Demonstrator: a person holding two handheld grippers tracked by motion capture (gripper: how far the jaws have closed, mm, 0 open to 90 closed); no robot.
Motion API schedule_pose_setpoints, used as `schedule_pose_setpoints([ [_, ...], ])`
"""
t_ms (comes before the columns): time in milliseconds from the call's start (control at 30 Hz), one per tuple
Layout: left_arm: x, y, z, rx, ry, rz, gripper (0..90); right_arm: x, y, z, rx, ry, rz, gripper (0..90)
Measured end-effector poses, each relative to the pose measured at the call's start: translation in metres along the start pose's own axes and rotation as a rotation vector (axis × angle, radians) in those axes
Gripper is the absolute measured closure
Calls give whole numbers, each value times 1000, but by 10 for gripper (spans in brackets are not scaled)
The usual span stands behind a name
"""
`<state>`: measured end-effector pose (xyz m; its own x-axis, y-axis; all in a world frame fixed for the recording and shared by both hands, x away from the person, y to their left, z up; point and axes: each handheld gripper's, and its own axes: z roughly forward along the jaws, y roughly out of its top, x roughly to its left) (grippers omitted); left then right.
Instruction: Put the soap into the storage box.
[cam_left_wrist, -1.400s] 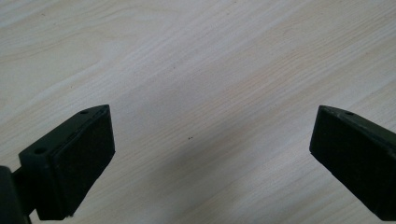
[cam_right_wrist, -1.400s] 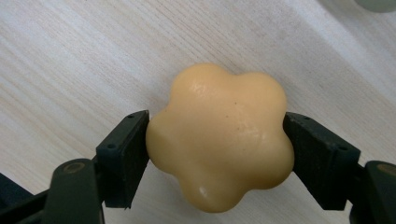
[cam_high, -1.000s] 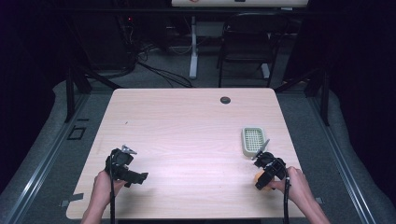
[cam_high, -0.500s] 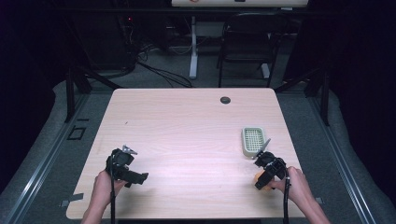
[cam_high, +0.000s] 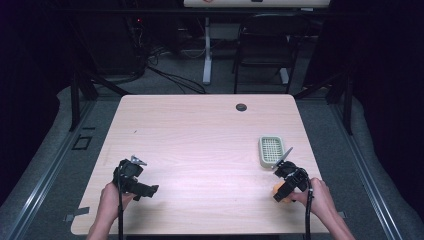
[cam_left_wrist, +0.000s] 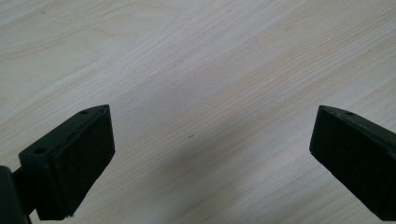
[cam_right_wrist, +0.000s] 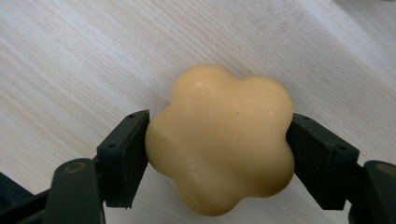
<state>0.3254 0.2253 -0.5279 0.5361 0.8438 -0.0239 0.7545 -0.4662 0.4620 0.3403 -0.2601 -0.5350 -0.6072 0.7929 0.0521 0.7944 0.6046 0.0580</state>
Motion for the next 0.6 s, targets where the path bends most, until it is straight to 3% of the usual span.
schedule_pose_setpoints([
  [200,-1,0,0,-3,2,0,0,0,-3,-3,-59,6,37,261],
  [333,-1,0,0,-5,1,1,0,-2,-3,-9,-44,3,16,263],
  [467,0,0,0,-5,2,2,0,-3,-4,-11,-69,-1,29,263],
  [533,0,0,-1,-1,0,-1,0,-5,-3,-15,-48,-2,11,264],
  [600,0,0,-1,-2,1,-2,0,-5,-5,-16,-71,9,28,264],
])
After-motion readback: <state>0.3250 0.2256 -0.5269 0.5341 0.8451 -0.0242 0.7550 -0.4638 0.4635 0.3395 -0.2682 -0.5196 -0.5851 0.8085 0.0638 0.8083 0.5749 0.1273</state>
